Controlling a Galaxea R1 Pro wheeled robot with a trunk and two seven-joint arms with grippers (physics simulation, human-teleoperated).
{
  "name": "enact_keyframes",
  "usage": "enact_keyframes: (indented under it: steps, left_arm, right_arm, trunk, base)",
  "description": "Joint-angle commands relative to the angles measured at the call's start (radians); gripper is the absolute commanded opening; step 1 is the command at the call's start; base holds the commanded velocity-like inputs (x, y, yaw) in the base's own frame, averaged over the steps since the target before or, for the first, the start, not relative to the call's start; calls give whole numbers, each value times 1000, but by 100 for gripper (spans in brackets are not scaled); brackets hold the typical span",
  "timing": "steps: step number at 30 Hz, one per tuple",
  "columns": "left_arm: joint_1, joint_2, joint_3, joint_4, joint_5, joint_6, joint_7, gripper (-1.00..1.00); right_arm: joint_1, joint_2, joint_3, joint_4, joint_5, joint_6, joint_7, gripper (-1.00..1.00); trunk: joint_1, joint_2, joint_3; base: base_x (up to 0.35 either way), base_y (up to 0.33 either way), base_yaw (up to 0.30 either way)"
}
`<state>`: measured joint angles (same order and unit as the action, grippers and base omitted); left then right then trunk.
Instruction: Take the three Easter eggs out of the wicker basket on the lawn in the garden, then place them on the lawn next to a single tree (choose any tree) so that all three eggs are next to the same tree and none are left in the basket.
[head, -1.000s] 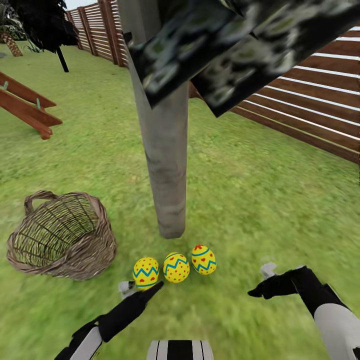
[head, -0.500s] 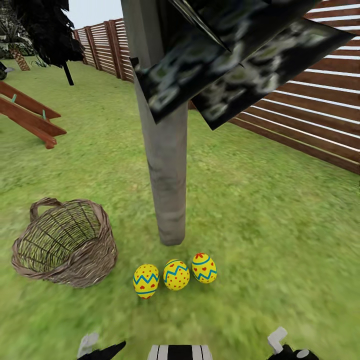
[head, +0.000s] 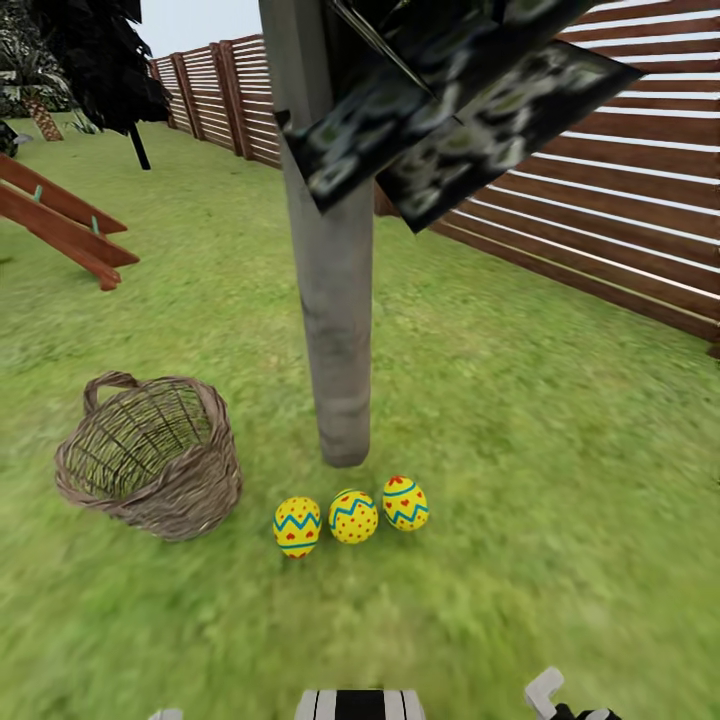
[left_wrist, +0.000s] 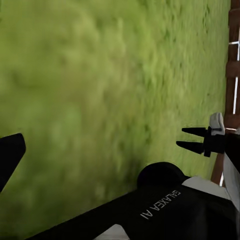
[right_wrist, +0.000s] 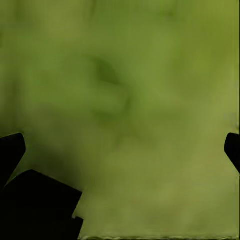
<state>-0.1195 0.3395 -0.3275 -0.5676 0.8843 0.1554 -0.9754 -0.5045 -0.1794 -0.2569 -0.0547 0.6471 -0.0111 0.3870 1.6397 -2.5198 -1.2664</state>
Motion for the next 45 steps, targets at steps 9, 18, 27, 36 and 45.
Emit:
enact_keyframes:
  steps: [9, 18, 27, 36, 45]
  left_arm:
    - [0, 0, -4, 1, 12, 12, 1, 100]
    - [0, 0, -5, 2, 12, 12, 2, 100]
    - [0, -2, -4, 2, 12, 12, 4, 100]
    - [-2, 22, 2, 0, 7, 9, 16, 100]
    - [-3, 33, 3, 0, 8, 9, 5, 100]
  right_arm:
    - [0, 0, -8, -1, 11, -1, 3, 100]
    - [0, 0, -8, -1, 11, -1, 1, 100]
    - [0, 0, -8, -1, 12, -1, -1, 100]
    - [-46, -1, -12, -33, 0, -14, -24, 100]
    - [-75, -3, -12, -48, 0, -15, 23, 100]
  trunk:
    - [-1, 0, -1]
    - [-1, 0, -1]
    - [-1, 0, -1]
    - [-1, 0, -1]
    - [-1, 0, -1]
  base:
    - [-333, 0, 0]
    - [-333, 0, 0]
    - [-333, 0, 0]
    - [-37, 0, 0]
    - [0, 0, 0]
